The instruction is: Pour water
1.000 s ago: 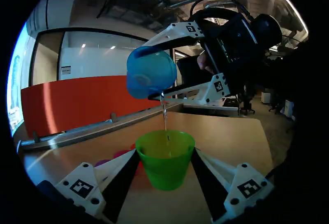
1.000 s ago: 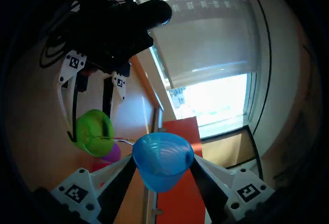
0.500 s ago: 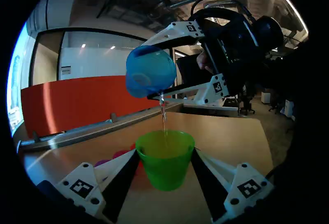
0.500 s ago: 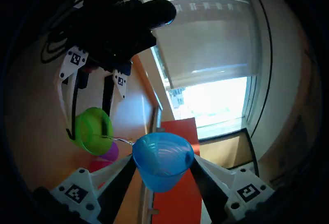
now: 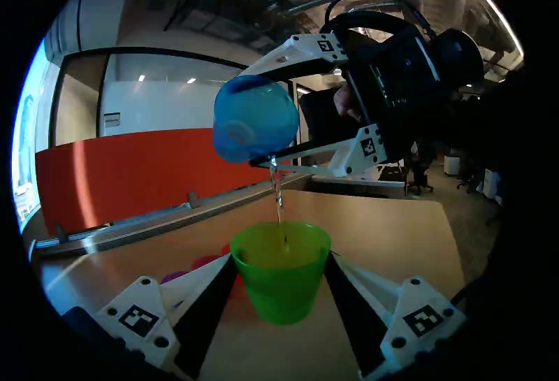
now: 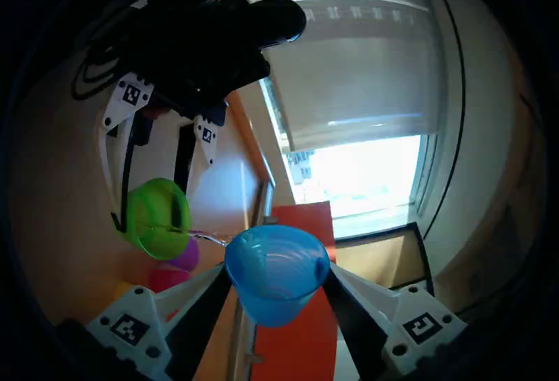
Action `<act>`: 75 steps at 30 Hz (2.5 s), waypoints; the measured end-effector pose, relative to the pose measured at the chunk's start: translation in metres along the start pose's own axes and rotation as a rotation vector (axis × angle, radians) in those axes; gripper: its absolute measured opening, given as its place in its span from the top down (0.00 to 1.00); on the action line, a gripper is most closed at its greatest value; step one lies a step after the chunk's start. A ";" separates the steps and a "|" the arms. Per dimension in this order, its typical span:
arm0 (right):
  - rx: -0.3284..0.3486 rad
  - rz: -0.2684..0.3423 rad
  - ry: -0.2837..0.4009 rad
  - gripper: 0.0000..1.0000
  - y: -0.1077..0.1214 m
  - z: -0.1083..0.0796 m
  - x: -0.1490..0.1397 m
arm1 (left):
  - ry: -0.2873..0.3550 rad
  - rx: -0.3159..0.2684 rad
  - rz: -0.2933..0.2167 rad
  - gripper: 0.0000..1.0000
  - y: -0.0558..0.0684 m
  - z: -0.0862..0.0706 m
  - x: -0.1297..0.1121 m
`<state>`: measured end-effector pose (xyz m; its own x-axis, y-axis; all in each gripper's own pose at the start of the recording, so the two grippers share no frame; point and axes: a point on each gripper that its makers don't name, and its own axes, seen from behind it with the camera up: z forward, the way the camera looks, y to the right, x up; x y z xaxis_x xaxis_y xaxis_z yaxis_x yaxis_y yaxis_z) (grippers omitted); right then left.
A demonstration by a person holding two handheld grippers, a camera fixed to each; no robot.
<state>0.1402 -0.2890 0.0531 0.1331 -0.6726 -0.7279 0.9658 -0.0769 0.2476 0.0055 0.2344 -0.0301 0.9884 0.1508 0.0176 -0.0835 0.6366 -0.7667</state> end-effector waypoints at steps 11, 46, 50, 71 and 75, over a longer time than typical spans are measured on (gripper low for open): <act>-0.002 -0.020 -0.003 0.10 -0.003 -0.003 0.007 | 0.000 -0.001 -0.003 0.15 0.000 -0.001 0.000; -0.011 -0.115 -0.014 0.10 -0.010 -0.012 0.019 | 0.002 -0.004 -0.007 0.15 0.001 -0.001 -0.002; -0.013 -0.126 -0.014 0.10 -0.011 -0.012 0.021 | 0.002 -0.004 -0.006 0.15 0.001 -0.001 -0.002; -0.026 -0.180 -0.015 0.10 -0.007 -0.012 0.024 | 0.001 -0.007 -0.004 0.15 0.002 -0.001 -0.002; -0.028 -0.193 -0.016 0.10 -0.006 -0.012 0.025 | 0.002 -0.008 -0.003 0.15 0.002 0.000 -0.001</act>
<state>0.1401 -0.2965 0.0263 -0.0589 -0.6590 -0.7498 0.9788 -0.1856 0.0862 0.0044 0.2354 -0.0322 0.9889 0.1476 0.0191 -0.0793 0.6310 -0.7718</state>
